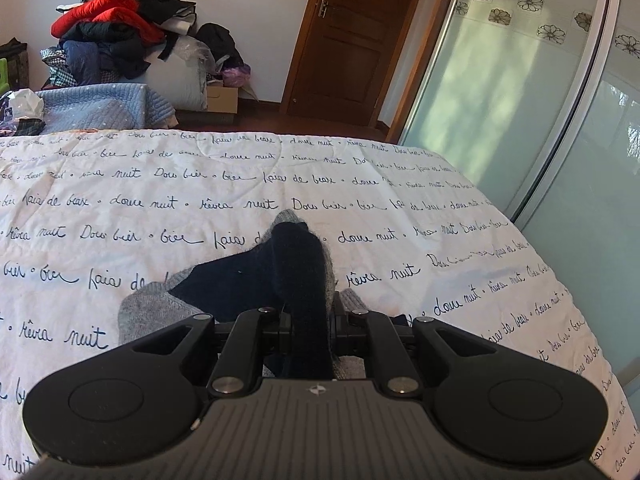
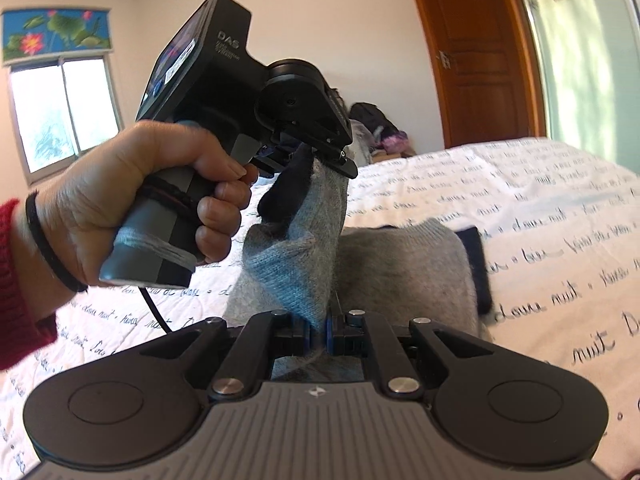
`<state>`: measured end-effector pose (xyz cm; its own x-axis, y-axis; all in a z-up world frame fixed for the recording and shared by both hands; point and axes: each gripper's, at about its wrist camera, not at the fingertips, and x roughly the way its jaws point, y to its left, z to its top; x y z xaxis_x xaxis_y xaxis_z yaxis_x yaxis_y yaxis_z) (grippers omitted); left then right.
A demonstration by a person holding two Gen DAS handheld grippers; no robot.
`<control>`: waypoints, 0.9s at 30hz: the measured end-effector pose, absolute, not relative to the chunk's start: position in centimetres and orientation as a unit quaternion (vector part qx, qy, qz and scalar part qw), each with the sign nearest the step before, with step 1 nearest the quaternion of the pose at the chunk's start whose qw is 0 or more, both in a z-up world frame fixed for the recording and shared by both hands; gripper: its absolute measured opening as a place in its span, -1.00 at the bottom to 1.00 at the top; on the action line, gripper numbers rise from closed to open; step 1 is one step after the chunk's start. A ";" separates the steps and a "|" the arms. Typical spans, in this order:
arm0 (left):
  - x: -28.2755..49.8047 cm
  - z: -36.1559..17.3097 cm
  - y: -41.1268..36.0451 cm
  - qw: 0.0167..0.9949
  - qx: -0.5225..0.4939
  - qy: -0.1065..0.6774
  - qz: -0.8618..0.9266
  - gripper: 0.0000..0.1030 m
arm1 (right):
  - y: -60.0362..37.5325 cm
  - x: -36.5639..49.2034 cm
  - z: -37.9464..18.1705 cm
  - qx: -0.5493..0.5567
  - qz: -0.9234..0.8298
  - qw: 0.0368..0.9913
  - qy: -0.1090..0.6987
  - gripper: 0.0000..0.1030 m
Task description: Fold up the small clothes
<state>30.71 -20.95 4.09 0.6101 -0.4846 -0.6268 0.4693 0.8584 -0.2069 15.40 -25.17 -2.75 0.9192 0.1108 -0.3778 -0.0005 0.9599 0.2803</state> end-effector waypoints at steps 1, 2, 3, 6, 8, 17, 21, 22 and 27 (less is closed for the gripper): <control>30.7 3.9 -21.4 0.896 -0.010 0.354 -0.268 -0.73 | -25.5 15.3 -2.8 0.144 0.026 0.969 0.200 -0.86; 30.7 3.7 -21.7 0.895 -0.009 0.356 -0.270 -0.73 | -25.7 15.2 -2.9 0.149 0.023 0.968 0.200 -0.86; 30.7 3.5 -22.0 0.894 -0.008 0.358 -0.271 -0.73 | -25.9 15.1 -3.0 0.152 0.020 0.968 0.201 -0.86; 30.7 3.0 -23.2 0.891 0.000 0.362 -0.275 -0.73 | -26.6 14.8 -3.3 0.162 0.012 0.965 0.206 -0.86; 30.7 2.6 -23.9 0.889 0.006 0.364 -0.276 -0.73 | -27.1 14.6 -3.4 0.172 0.008 0.963 0.209 -0.86; 30.5 0.4 -26.4 0.884 0.026 0.376 -0.278 -0.73 | -28.7 14.4 -4.2 0.202 -0.005 0.954 0.224 -0.86; 30.4 0.0 -27.1 0.883 0.034 0.378 -0.277 -0.73 | -29.2 14.3 -4.5 0.213 -0.009 0.950 0.229 -0.86; 30.4 -0.1 -27.3 0.882 0.035 0.379 -0.277 -0.73 | -29.3 14.3 -4.6 0.217 -0.010 0.949 0.230 -0.86; 30.4 -0.5 -27.9 0.880 0.044 0.383 -0.279 -0.73 | -30.1 14.5 -5.1 0.233 -0.015 0.943 0.236 -0.86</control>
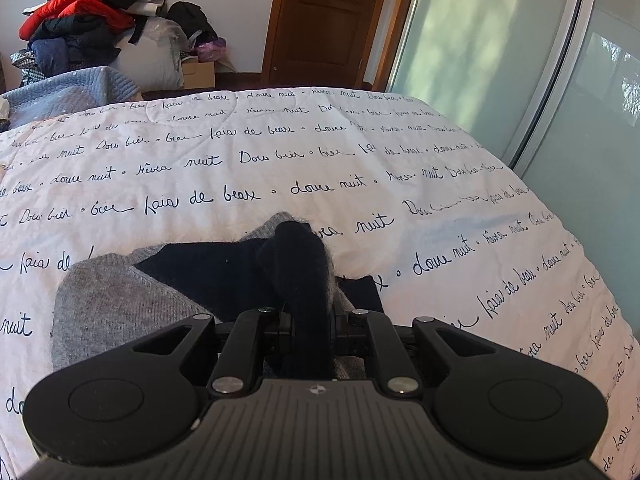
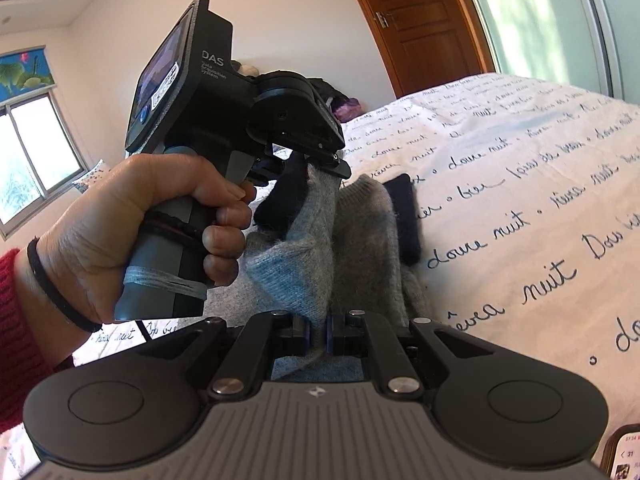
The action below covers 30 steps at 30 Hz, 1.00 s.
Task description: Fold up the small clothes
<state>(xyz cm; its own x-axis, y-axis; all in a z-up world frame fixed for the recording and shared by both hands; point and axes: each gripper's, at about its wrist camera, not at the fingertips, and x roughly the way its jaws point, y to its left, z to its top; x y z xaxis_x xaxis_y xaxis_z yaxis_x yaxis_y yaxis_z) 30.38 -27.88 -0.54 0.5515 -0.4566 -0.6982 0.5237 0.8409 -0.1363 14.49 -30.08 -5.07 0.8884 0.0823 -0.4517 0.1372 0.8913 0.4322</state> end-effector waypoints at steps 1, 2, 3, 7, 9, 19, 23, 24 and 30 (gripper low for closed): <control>30.4 -0.6 -28.0 0.879 0.045 0.384 -0.278 -0.73 | -30.2 14.5 -5.1 0.236 -0.016 0.942 0.237 -0.86; 30.4 -0.7 -28.1 0.879 0.047 0.385 -0.278 -0.73 | -30.4 14.5 -5.3 0.240 -0.017 0.941 0.238 -0.86; 30.4 -0.9 -28.2 0.879 0.047 0.386 -0.277 -0.73 | -30.5 14.5 -5.4 0.244 -0.019 0.940 0.239 -0.86; 30.7 -1.3 -28.6 0.876 0.046 0.393 -0.275 -0.66 | -31.2 14.5 -5.9 0.260 -0.027 0.933 0.246 -0.85; 30.8 -1.4 -28.7 0.874 0.038 0.396 -0.279 -0.62 | -31.8 14.6 -6.2 0.279 -0.030 0.926 0.251 -0.84; 29.8 -0.7 -29.4 0.879 0.036 0.372 -0.296 -0.34 | -33.0 14.3 -6.9 0.300 -0.068 0.912 0.273 -0.75; 29.6 -0.3 -28.8 0.886 0.044 0.359 -0.289 -0.10 | -33.0 14.2 -6.7 0.298 -0.078 0.911 0.276 -0.74; 29.6 -0.2 -28.5 0.887 0.041 0.359 -0.287 -0.07 | -32.9 14.3 -6.7 0.296 -0.081 0.910 0.277 -0.73; 30.0 0.3 -27.2 0.894 0.047 0.351 -0.274 0.06 | -33.3 13.8 -6.3 0.291 -0.124 0.907 0.277 -0.17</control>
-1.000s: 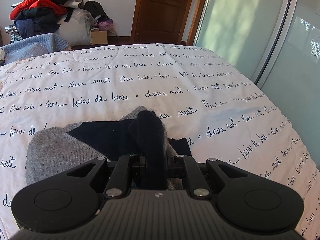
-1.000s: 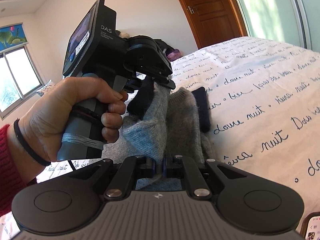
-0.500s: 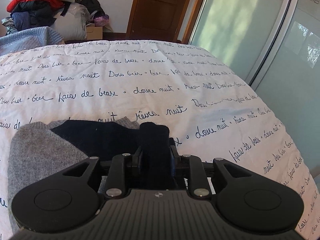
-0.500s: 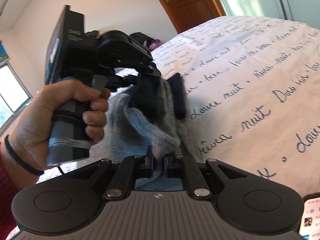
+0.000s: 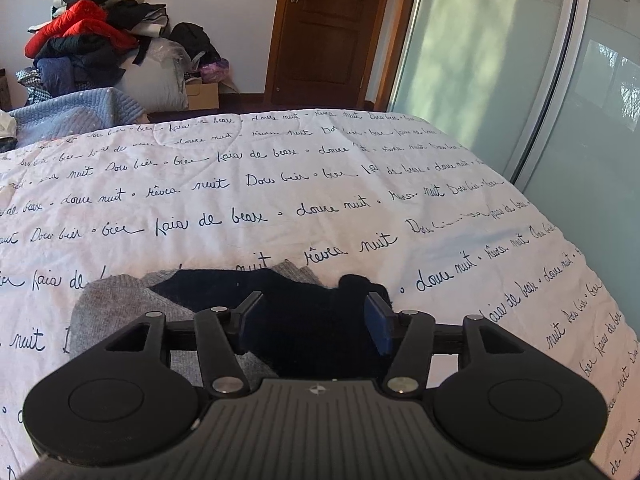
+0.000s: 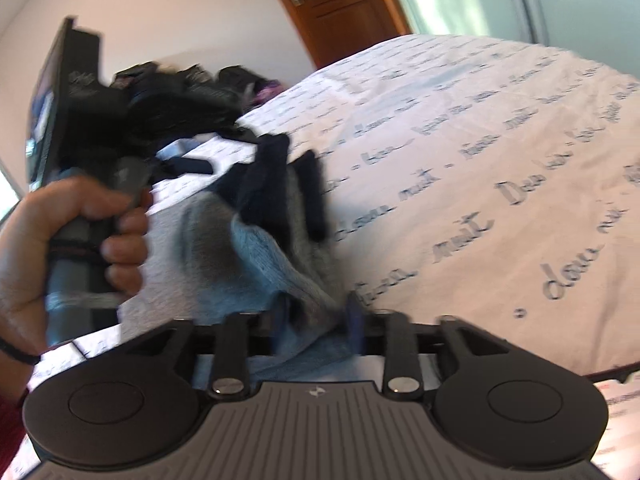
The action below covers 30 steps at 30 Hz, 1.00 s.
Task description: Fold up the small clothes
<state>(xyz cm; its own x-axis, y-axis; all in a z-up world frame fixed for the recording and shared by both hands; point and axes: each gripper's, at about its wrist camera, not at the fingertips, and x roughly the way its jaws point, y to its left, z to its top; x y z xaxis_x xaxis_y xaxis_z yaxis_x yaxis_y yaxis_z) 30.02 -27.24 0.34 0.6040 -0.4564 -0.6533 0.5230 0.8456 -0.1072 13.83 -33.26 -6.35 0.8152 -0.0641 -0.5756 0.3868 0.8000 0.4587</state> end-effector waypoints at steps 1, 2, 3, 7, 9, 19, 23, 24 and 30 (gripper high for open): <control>30.0 0.3 -27.1 0.895 0.052 0.351 -0.272 0.06 | -33.5 13.6 -6.2 0.294 -0.129 0.907 0.271 -0.14; 30.0 0.2 -27.1 0.895 0.056 0.350 -0.270 0.06 | -33.7 13.3 -6.0 0.296 -0.133 0.908 0.264 -0.14; 30.0 0.2 -27.0 0.896 0.059 0.348 -0.268 0.06 | -33.9 13.2 -5.7 0.295 -0.132 0.911 0.256 -0.14; 29.7 0.1 -26.6 0.899 0.068 0.342 -0.264 0.11 | -34.4 13.5 -4.3 0.297 -0.102 0.920 0.232 -0.13; 29.6 0.1 -26.2 0.901 0.071 0.339 -0.259 0.16 | -34.3 13.9 -4.1 0.296 -0.076 0.924 0.230 -0.13; 29.4 0.0 -22.9 0.909 0.071 0.339 -0.233 0.34 | -32.3 18.5 -5.3 0.226 -0.086 0.927 0.286 -0.14; 29.1 0.0 -21.6 0.912 0.078 0.336 -0.223 0.41 | -33.0 17.8 -5.3 0.248 -0.095 0.923 0.277 -0.11; 28.9 0.0 -21.3 0.914 0.080 0.333 -0.219 0.44 | -32.9 17.4 -5.1 0.248 -0.094 0.925 0.272 -0.11; 28.1 -0.1 -19.7 0.913 0.079 0.340 -0.209 0.57 | -31.1 17.9 -5.0 0.211 -0.079 0.935 0.274 0.07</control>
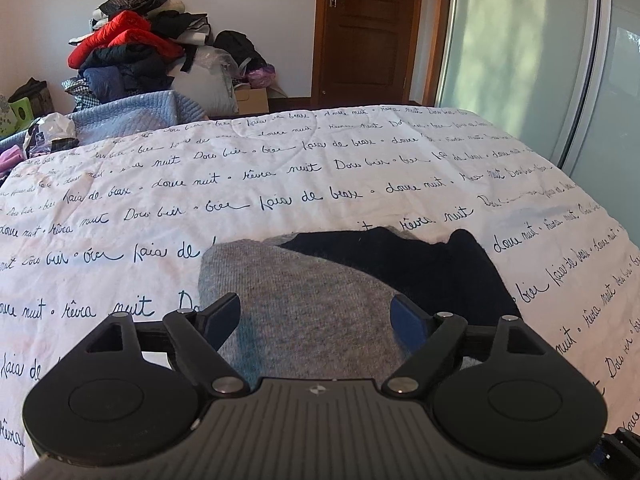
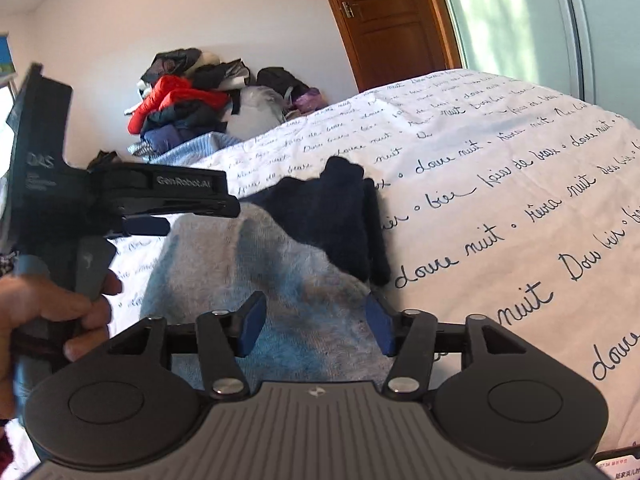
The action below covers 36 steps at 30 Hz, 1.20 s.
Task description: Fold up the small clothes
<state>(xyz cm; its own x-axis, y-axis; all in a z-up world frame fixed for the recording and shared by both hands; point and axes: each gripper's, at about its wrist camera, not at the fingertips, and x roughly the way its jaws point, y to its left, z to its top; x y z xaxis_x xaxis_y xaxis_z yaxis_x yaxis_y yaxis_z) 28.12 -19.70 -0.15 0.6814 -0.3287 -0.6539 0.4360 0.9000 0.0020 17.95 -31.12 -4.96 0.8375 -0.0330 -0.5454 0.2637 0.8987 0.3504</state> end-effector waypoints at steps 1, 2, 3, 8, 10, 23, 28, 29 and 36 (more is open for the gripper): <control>28.0 -0.2 -19.4 0.913 0.080 0.342 -0.208 0.59 | -31.1 18.2 -5.2 0.210 -0.084 0.933 0.280 0.07; 27.8 -0.2 -19.2 0.913 0.081 0.343 -0.206 0.59 | -31.1 18.3 -5.3 0.210 -0.089 0.931 0.284 0.07; 27.6 -0.3 -18.8 0.913 0.081 0.343 -0.204 0.60 | -31.1 18.4 -5.4 0.210 -0.093 0.930 0.288 0.07; 26.5 -0.4 -16.9 0.919 0.071 0.342 -0.184 0.76 | -30.9 18.0 -4.9 0.206 -0.098 0.933 0.280 0.07; 25.8 -0.6 -16.2 0.925 0.075 0.337 -0.159 0.76 | -30.6 17.8 -4.4 0.198 -0.099 0.937 0.272 0.07; 20.9 -2.0 -11.6 0.928 0.066 0.350 -0.113 0.78 | -27.7 16.3 -3.3 0.157 -0.056 0.947 0.276 0.21; 18.9 -2.6 -10.7 0.929 0.055 0.353 -0.098 0.79 | -26.4 15.4 -3.4 0.124 -0.038 0.950 0.284 0.40; 18.5 -2.7 -10.5 0.929 0.052 0.354 -0.095 0.79 | -26.2 15.2 -3.4 0.117 -0.036 0.950 0.286 0.40; 16.4 -3.4 -9.6 0.933 0.056 0.347 -0.073 0.80 | -25.6 14.0 -3.6 0.106 -0.020 0.948 0.298 0.41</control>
<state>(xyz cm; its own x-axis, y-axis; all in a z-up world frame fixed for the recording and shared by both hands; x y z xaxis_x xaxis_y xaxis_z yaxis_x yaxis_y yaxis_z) 16.40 -9.60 -3.36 0.7483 -0.0977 -0.6561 0.1756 0.9830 0.0539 14.02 -25.56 -3.60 0.8211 0.0257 -0.5702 0.1010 0.9767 0.1894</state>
